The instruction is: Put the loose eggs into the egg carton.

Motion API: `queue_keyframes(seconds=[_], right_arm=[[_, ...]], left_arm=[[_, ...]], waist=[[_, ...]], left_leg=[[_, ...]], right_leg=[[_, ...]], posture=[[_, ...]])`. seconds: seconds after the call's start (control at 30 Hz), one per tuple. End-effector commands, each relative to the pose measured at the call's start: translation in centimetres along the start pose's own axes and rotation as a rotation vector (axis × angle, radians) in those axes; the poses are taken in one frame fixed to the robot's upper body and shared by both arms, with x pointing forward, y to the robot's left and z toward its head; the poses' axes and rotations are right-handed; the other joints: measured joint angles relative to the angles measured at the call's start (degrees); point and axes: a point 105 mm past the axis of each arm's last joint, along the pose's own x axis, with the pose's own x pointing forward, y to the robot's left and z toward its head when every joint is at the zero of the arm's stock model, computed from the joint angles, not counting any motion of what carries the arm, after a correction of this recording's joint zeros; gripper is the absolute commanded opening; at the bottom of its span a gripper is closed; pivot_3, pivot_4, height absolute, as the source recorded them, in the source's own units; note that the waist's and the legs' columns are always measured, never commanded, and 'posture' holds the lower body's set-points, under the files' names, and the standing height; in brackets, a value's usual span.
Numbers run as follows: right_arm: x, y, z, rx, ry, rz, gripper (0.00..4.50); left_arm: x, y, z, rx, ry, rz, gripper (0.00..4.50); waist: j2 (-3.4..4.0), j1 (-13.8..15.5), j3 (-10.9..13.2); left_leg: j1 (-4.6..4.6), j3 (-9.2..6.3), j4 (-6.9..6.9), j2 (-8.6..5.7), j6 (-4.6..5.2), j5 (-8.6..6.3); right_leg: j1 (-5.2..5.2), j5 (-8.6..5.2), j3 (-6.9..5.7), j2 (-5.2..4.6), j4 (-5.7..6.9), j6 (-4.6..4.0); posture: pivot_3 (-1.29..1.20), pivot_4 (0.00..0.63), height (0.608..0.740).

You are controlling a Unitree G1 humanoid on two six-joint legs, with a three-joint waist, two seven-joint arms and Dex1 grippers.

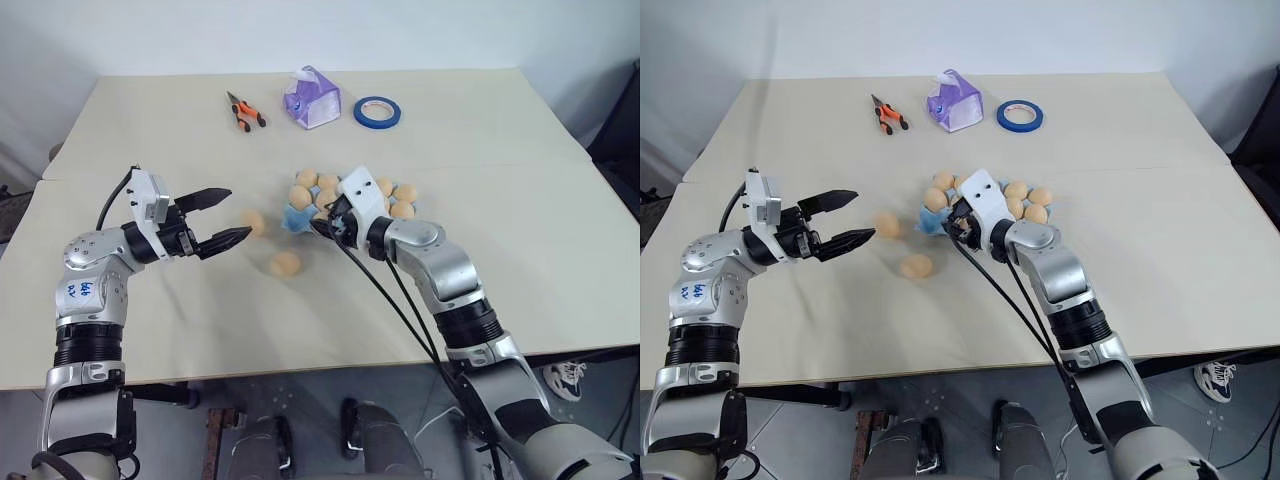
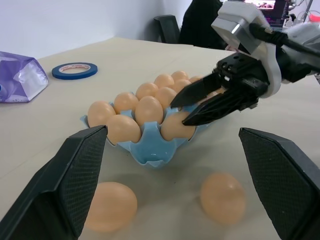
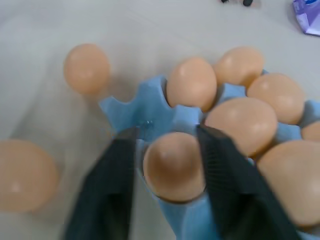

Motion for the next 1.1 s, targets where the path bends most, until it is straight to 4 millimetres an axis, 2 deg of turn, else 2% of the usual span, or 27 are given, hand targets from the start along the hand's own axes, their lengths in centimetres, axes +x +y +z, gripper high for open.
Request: queue_keyframes(seconds=[0.03, 0.13, 0.67, 0.77, 1.0, 1.1], right_arm=[[-0.6, 0.5, 2.8, -0.05, -0.054, 0.03, 3.4], [-0.7, 0.7, 2.3, -0.024, -0.008, 0.041, 4.48], [1.2, 0.3, 1.1, -0.009, 0.07, 0.026, 4.48], [1.4, 0.3, 1.0, -0.016, 0.078, 0.026, 3.93], [1.3, 0.1, 0.6, -0.028, 0.096, 0.021, 1.47], [1.3, 0.0, 0.5, -0.032, 0.102, 0.015, 0.92]], left_arm=[[-0.3, -0.1, 1.3, 0.04, -0.044, 0.004, 4.5], [-0.3, -0.2, 1.2, 0.038, -0.044, 0.007, 4.5], [-0.4, -0.4, 1.1, 0.034, -0.049, 0.018, 4.5], [-0.4, -0.4, 1.1, 0.034, -0.05, 0.021, 4.5], [-0.4, -0.3, 1.1, 0.034, -0.051, 0.028, 4.5], [-0.4, -0.3, 1.1, 0.035, -0.051, 0.029, 4.5]], waist=[[0.0, 0.04, 0.0], [0.0, 0.07, 0.0], [0.0, 0.04, 0.0], [0.0, 0.03, 0.0], [0.0, 0.01, 0.0], [0.0, 0.02, 0.0]], left_leg=[[0.0, 0.0, 0.0, 0.0, 0.0, 0.0], [0.0, 0.0, -0.01, 0.0, -0.01, 0.0], [-0.02, 0.03, -0.05, -0.01, -0.01, 0.01], [-0.02, 0.03, -0.06, 0.0, -0.01, 0.01], [-0.02, 0.04, -0.07, 0.0, -0.03, 0.01], [-0.02, 0.03, -0.06, 0.0, -0.03, 0.02]], right_leg=[[0.0, 0.0, 0.0, 0.0, 0.0, 0.0], [0.0, 0.0, -0.01, 0.0, 0.0, -0.01], [-0.03, 0.0, -0.01, 0.0, -0.04, -0.01], [-0.04, 0.0, -0.01, 0.01, -0.05, -0.01], [-0.04, 0.0, -0.01, 0.02, -0.04, -0.01], [-0.04, 0.0, -0.01, 0.02, -0.04, -0.01]], posture=[[0.0, 0.15, 0.74], [0.0, 0.15, 0.74], [0.0, 0.15, 0.74], [0.0, 0.15, 0.74], [0.0, 0.15, 0.74], [0.0, 0.15, 0.74]])
